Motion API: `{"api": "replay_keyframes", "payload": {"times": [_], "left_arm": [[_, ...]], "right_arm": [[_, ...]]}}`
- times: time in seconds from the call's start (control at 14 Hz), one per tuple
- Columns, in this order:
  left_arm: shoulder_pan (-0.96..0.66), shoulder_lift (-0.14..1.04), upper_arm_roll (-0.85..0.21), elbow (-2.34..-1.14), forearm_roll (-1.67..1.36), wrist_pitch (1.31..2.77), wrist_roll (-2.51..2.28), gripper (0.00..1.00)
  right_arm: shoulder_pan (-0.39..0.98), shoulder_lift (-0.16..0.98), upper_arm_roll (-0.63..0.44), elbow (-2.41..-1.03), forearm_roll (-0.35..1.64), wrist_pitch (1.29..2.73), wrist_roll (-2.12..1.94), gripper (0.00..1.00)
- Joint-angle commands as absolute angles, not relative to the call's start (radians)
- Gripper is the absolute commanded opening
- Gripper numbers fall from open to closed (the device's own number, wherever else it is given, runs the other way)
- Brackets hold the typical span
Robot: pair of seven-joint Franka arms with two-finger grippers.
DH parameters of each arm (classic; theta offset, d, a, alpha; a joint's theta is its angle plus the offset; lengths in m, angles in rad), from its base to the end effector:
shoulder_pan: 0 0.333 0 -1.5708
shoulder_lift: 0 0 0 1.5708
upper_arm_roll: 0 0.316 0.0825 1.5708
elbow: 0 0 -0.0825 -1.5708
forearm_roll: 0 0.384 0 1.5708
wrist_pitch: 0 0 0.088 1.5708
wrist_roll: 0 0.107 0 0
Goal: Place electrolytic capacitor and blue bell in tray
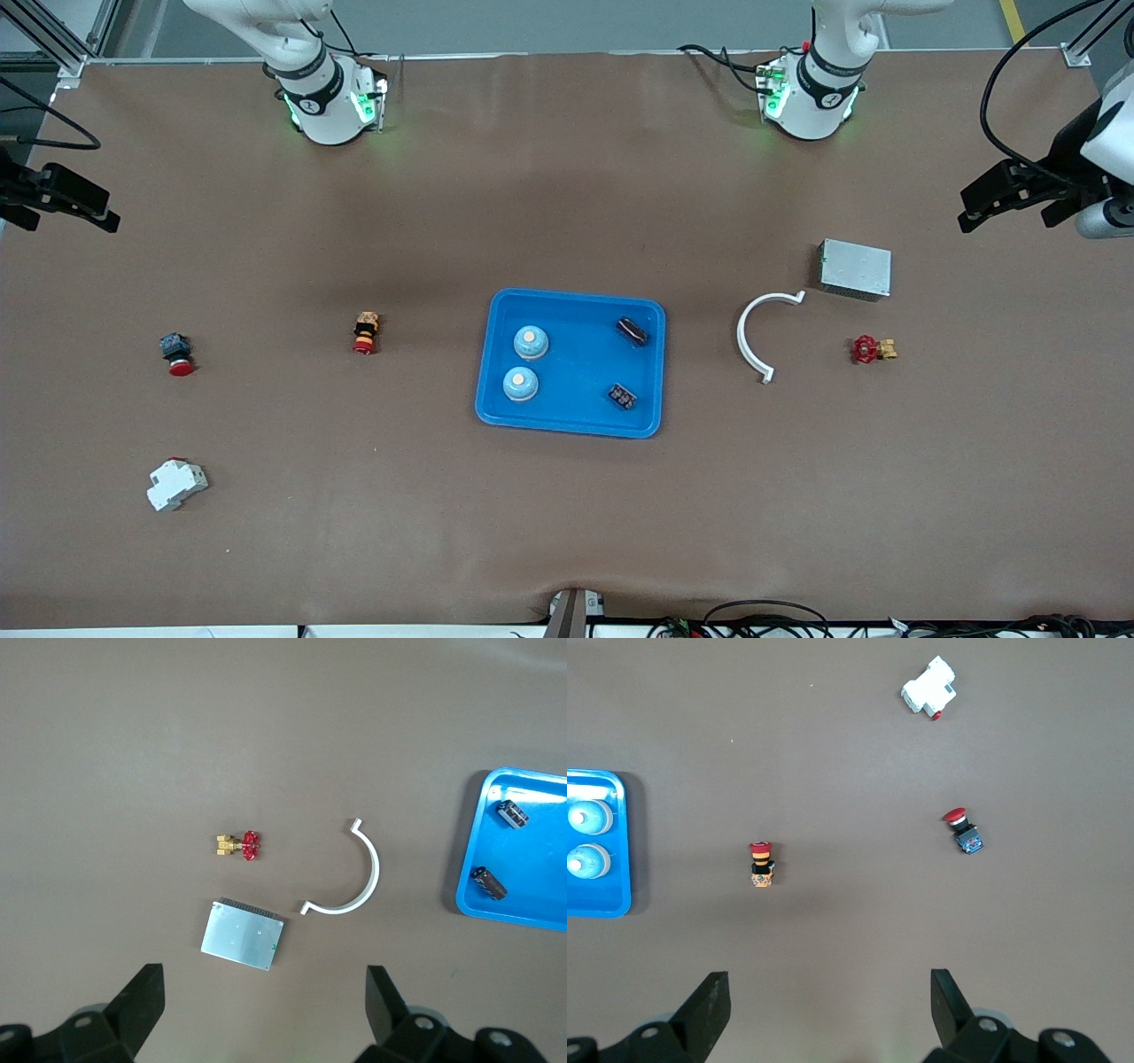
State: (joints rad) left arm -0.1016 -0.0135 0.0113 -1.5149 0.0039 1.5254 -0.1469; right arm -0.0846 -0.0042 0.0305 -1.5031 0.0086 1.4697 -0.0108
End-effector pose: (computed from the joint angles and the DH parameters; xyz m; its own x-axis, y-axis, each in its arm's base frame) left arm 0.5439 -0.0488 0.6542 0.9981 0.0568 0.0243 0.0568 -0.9984 -0.0002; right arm 0.5424 -0.0283 0.6497 0.9987 -0.0424 -0.0291 -0.0427 -0.9991 -0.0088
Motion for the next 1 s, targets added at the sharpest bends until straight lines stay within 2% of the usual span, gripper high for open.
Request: {"api": "replay_keyframes", "payload": {"times": [0.0,0.93], "left_arm": [[-0.097,-0.026,0.009,-1.503,0.000,1.506,-0.152,1.00],[-0.112,-0.028,-0.006,-1.471,-0.006,1.456,-0.140,1.00]], "right_arm": [[-0.098,0.005,0.040,-1.480,0.012,1.463,-0.011,1.00],[-0.098,0.005,0.040,-1.479,0.011,1.463,-0.011,1.00]]}}
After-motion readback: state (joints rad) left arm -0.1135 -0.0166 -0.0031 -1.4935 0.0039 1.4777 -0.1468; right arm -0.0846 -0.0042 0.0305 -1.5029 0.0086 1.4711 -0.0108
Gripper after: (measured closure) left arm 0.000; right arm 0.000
